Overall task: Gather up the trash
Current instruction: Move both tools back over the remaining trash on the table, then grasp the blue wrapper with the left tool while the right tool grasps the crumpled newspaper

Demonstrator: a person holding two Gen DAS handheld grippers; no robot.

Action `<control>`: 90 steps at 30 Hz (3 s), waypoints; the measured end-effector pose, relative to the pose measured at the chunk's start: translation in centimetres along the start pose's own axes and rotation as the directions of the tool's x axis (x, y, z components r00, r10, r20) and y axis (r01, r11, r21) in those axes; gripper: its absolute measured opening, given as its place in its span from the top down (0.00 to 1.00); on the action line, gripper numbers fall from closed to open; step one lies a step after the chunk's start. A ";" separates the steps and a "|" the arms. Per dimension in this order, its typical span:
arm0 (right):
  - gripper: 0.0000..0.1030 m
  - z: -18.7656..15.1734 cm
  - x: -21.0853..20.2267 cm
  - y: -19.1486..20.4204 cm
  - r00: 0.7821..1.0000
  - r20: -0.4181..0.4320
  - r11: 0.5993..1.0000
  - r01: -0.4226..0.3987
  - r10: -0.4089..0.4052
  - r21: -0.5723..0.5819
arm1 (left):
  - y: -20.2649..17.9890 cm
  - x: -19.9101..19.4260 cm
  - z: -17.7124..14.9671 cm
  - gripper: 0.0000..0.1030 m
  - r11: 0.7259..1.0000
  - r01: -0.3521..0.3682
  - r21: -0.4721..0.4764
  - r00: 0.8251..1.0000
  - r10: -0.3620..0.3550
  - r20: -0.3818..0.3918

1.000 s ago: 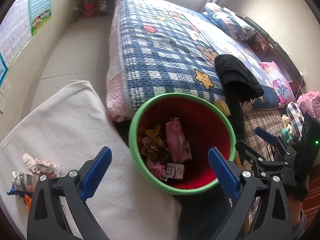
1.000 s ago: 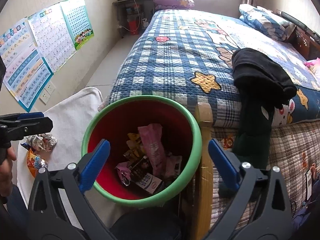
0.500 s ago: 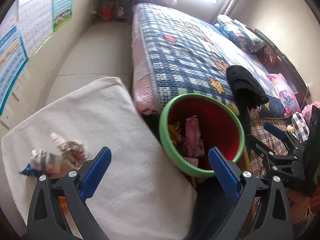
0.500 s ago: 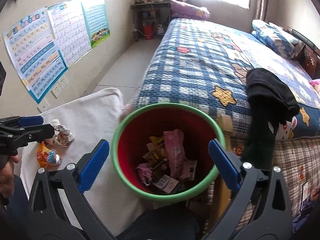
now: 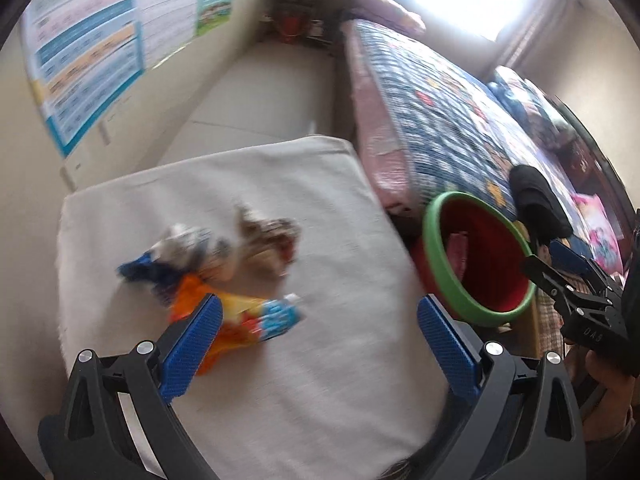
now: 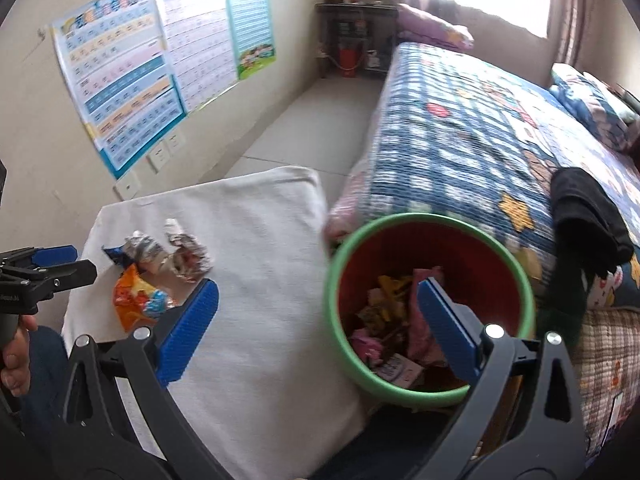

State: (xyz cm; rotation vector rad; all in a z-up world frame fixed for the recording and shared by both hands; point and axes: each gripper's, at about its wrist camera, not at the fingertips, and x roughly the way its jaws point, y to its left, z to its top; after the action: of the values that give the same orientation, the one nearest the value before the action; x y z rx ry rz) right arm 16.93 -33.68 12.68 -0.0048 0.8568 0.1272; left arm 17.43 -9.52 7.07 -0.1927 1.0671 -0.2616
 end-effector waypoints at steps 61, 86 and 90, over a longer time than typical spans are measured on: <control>0.13 2.2 19.4 15.5 0.954 -0.274 0.976 -0.165 0.122 -0.142 | 20.1 9.3 1.3 0.30 0.915 -0.105 -0.389 0.991 0.065 -0.114; 0.70 2.8 17.0 14.6 0.960 -0.234 0.970 -0.194 0.157 -0.146 | 19.3 7.2 1.0 1.00 0.925 -0.030 -0.378 0.999 0.018 -0.037; 0.70 3.5 15.4 14.3 0.965 -0.201 0.971 -0.196 0.166 -0.139 | 19.1 5.7 0.8 1.00 0.932 -0.037 -0.361 0.999 0.034 -0.015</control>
State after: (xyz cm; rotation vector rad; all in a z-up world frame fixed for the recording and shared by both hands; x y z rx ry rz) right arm 27.89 -17.56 4.00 -0.0887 1.0340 0.3716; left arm 23.01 6.95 -2.64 -0.5037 1.1200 -0.0300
